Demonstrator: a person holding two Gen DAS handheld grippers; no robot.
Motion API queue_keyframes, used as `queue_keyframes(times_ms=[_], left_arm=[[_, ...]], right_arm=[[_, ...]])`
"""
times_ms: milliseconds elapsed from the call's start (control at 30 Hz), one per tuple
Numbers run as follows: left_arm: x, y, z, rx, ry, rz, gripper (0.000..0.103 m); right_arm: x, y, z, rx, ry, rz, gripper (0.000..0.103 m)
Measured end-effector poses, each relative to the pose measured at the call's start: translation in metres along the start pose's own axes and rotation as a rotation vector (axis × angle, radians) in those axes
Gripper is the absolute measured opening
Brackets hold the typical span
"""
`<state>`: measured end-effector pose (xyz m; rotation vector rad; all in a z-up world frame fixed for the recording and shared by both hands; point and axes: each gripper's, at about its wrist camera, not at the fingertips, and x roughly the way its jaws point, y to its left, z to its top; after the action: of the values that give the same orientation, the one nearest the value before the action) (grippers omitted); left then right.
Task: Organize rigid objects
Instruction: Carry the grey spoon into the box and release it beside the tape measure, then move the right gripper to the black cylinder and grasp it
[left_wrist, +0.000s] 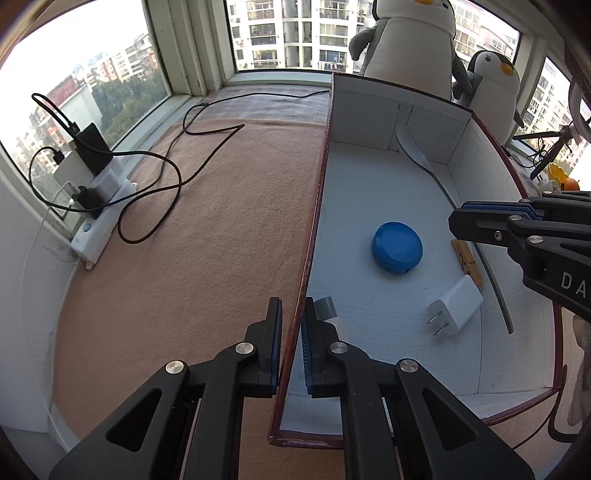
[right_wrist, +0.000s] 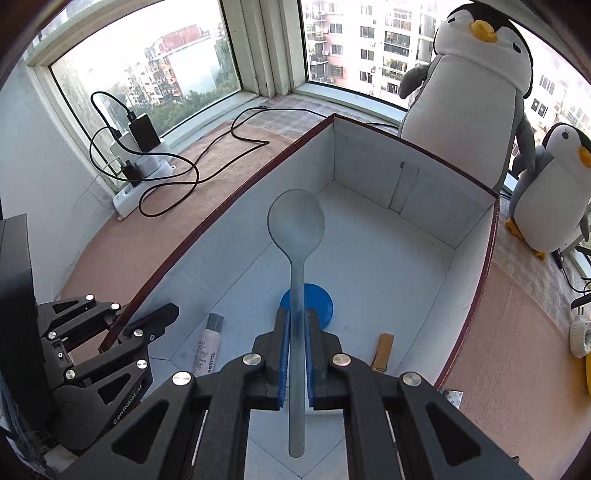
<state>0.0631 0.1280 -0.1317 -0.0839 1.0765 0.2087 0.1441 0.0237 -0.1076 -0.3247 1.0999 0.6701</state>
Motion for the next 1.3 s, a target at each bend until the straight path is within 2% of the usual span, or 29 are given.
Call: queue_keyframes(times_ms=[367,400,433,500,533,1000,1300], left_arm=[[0.000,0.000,0.000,0.000,0.000,0.000,0.009],[0.000,0.000,0.000,0.000,0.000,0.001,0.009],[0.000,0.000,0.000,0.001,0.000,0.001,0.009],[0.001,0.000,-0.001,0.001,0.000,0.001,0.009],[0.001,0.000,0.000,0.002,0.000,0.001,0.009],[0.001,0.000,-0.002,0.004,0.002,0.003,0.009],[0.001,0.000,-0.002,0.004,0.004,0.000,0.009]], right_arm=[[0.006,0.002,-0.003,-0.027,0.006,-0.022,0.009],[0.005,0.002,-0.003,-0.030,0.003,-0.024,0.021],[0.004,0.002,-0.003,-0.032,-0.001,-0.023,0.042],[0.001,0.003,-0.003,-0.039,-0.023,-0.026,0.069],[-0.002,0.004,-0.004,-0.043,-0.042,-0.038,0.072],[-0.017,0.000,-0.010,-0.044,-0.075,-0.063,0.072],[-0.040,-0.018,-0.028,-0.007,-0.107,-0.074,0.072]])
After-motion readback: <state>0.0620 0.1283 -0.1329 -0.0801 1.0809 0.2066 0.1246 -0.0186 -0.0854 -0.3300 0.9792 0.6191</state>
